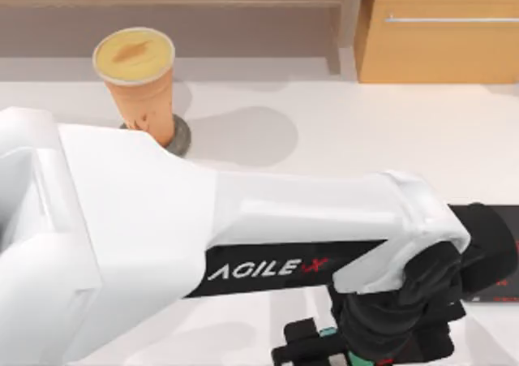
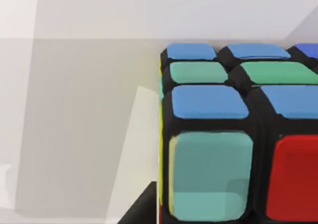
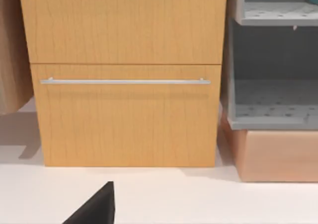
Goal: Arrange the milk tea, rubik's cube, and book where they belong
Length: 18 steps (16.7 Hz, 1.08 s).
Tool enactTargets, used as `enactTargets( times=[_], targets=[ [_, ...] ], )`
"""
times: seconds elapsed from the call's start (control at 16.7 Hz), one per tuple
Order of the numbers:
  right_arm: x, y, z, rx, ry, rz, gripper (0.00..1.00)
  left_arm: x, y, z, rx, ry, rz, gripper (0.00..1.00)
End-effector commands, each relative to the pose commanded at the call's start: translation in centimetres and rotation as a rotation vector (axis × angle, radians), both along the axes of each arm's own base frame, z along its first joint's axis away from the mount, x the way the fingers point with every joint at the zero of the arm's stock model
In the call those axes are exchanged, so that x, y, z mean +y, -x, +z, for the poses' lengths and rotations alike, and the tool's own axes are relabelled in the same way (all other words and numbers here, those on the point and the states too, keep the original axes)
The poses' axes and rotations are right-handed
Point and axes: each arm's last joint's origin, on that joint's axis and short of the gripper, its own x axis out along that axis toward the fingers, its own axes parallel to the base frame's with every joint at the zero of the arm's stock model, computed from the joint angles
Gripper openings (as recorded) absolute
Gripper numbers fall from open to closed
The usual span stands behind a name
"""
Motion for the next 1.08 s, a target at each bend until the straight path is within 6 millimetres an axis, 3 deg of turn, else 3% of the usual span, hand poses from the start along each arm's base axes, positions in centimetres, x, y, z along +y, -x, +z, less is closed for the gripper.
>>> enactTargets(
  times=[0.36, 0.84, 1.08],
  targets=[
    [0.00, 0.00, 0.00, 0.000, 0.000, 0.000, 1.00, 0.00, 0.00, 0.00, 0.000, 0.000, 0.000, 0.02],
    [0.00, 0.00, 0.00, 0.000, 0.000, 0.000, 1.00, 0.00, 0.00, 0.00, 0.000, 0.000, 0.000, 0.00],
    [0.00, 0.00, 0.00, 0.000, 0.000, 0.000, 1.00, -0.03, -0.07, 0.94, 0.000, 0.001, 0.001, 0.00]
  ],
)
